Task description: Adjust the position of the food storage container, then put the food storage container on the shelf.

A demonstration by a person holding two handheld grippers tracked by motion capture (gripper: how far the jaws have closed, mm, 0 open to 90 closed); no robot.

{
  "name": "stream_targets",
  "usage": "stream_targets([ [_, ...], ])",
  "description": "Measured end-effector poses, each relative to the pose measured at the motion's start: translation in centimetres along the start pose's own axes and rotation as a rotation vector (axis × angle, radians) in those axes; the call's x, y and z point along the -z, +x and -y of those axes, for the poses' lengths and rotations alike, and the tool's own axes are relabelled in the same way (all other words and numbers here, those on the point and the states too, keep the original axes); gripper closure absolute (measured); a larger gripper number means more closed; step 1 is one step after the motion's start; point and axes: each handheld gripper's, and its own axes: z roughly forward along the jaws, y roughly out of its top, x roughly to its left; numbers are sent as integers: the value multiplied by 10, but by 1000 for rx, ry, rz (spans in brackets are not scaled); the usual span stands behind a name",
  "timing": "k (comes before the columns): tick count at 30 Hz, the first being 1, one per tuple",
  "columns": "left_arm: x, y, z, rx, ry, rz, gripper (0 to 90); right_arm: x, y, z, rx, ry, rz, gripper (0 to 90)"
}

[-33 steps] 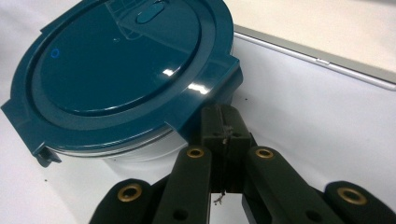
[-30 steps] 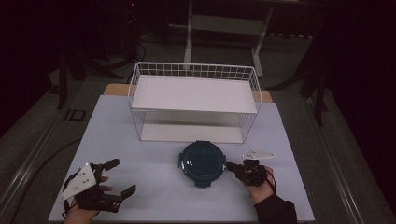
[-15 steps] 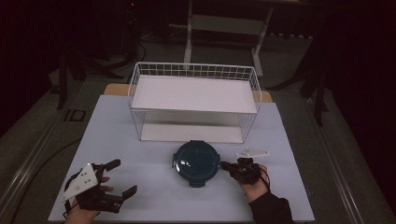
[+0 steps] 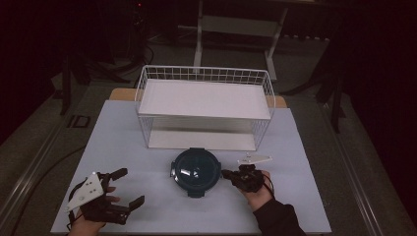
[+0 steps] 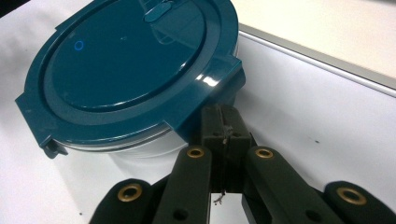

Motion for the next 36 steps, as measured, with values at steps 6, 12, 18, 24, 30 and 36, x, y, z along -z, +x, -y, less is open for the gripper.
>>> stream_targets([
  [6, 1, 0, 0, 1, -6, -1, 0, 1, 0, 0, -5, -21, -15, 866],
  [12, 0, 0, -2, -3, 18, -26, 0, 19, 1, -2, 11, -95, 9, 609],
  [18, -5, -3, -18, 48, -7, 8, 0, 43, 10, -4, 39, -206, -18, 211],
  [24, -10, -6, -37, 29, 11, 30, 0, 62, 13, -6, 58, -287, -67, 153],
  [30, -17, -5, -51, 30, 21, 34, 0, 71, 14, -5, 99, -317, -53, 172],
  [36, -35, -2, -62, 26, 50, 28, 0, 75, 14, -9, 102, -343, -64, 172],
])
